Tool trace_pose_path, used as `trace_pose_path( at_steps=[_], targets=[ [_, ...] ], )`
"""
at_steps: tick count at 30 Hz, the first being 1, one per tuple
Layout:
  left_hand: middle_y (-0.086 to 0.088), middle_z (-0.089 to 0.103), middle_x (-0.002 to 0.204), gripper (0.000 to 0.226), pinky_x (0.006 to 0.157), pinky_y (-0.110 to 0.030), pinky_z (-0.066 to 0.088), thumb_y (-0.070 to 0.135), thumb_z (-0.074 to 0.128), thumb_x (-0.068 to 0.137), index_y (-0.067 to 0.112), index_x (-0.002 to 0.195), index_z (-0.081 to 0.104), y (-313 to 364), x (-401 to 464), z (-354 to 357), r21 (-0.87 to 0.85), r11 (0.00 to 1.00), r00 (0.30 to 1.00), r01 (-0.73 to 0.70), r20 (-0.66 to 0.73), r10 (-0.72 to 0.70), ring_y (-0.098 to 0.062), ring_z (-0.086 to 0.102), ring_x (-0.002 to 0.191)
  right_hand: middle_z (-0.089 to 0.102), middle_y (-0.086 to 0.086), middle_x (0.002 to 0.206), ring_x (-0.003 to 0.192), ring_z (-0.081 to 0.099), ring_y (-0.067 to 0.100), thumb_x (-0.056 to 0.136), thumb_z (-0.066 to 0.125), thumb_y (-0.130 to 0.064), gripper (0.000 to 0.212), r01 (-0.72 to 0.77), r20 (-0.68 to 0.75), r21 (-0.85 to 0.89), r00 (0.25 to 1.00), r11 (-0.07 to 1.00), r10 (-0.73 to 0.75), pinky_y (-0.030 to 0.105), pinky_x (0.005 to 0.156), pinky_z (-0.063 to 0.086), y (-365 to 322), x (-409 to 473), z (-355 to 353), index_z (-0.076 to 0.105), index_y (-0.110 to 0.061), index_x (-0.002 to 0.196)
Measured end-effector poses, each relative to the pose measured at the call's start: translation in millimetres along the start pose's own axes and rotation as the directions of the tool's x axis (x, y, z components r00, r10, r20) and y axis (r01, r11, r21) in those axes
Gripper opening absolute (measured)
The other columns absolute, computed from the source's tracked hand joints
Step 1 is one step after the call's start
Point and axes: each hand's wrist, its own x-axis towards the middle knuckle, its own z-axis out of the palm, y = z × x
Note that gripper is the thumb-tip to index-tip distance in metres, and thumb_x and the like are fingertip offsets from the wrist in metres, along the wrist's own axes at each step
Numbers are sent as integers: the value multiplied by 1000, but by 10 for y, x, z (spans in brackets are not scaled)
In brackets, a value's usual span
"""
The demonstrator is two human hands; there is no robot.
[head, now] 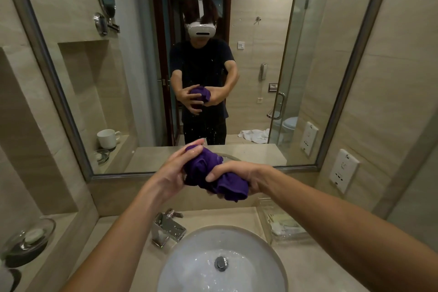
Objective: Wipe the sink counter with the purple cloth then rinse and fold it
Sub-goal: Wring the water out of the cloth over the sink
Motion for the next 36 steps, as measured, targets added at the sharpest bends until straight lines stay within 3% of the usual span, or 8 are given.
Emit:
trace_pose_path(
  at_steps=[3, 7, 13, 19, 25, 29, 31, 36],
  targets=[
    [-3, 72, 123, 53, 93, -53, 56, 38, 87, 70, 26, 118, 67, -58, 82, 86, -138, 990, 1000, -7, -5, 6, -31, 69, 112, 71, 9, 84, 61, 66, 13, 93, 67, -23, 29, -3, -9, 131, 1000, 991, 4, 21, 55, 54, 7, 41, 101, 59, -6, 115],
    [-13, 69, 84, 17, 73, -41, 59, 12, 84, 76, 12, 83, 68, -109, 184, 196, -158, 987, 959, -40, -284, -6, -27, 68, 78, 69, 2, 81, 63, 67, 8, 96, 67, -20, 13, -25, -35, 13, 999, 1000, 26, 20, 55, 55, -53, 25, 163, 61, -10, 103],
    [-18, 71, 98, 27, 73, -44, 62, 7, 85, 75, 10, 93, 66, -275, 244, 275, -167, 986, 861, -16, -504, -71, -30, 71, 87, 69, 6, 100, 92, 67, 20, 75, 88, -21, 47, -40, -295, -479, 948, 877, -118, 31, 75, 60, 7, 212, 231, 61, -13, 113],
    [-13, 70, 96, 26, 82, -46, 61, 7, 82, 77, 10, 94, 62, -530, 251, 253, -171, 985, 793, 8, -599, -110, -27, 70, 86, 70, 10, 98, 91, 69, 25, 68, 87, -26, 52, -59, -402, -592, 886, 804, -232, 35, 77, 59, 307, 514, 315, 61, -10, 110],
    [-13, 67, 99, 31, 76, -43, 62, 13, 82, 78, 11, 99, 60, -591, 263, 225, -171, 985, 789, -13, -607, -95, -28, 68, 88, 71, 14, 103, 90, 71, 28, 66, 91, -18, 58, 87, -313, -348, 928, 934, -203, 38, 74, 63, 405, 469, 250, 60, -11, 114],
    [-13, 64, 106, 35, 87, -49, 60, 23, 81, 80, 17, 96, 51, -575, 292, 315, -81, 994, 791, 79, -602, -112, -31, 67, 96, 72, 14, 99, 89, 71, 26, 64, 93, -16, 55, 73, -291, -497, 925, 865, -245, 41, 83, 63, 396, 420, 213, 64, -10, 110],
    [-12, 61, 112, 46, 84, -49, 59, 32, 80, 82, 17, 110, 47, -550, 275, 376, -35, 988, 808, 148, -572, -141, -33, 64, 102, 71, 13, 95, 84, 71, 27, 66, 91, -15, 50, 58, -327, -484, 914, 873, -241, 36, 72, 63, 414, 380, 194, 64, -8, 108],
    [-10, 70, 106, 53, 85, -40, 54, 42, 72, 80, 9, 119, 60, -368, 137, 298, -58, 977, 948, 205, -238, -213, -25, 67, 99, 72, 10, 91, 67, 65, 18, 76, 81, -21, 44, -35, -179, -186, 984, 982, 1, 26, 55, 52, 326, 142, -95, 65, -4, 114]
  ],
)
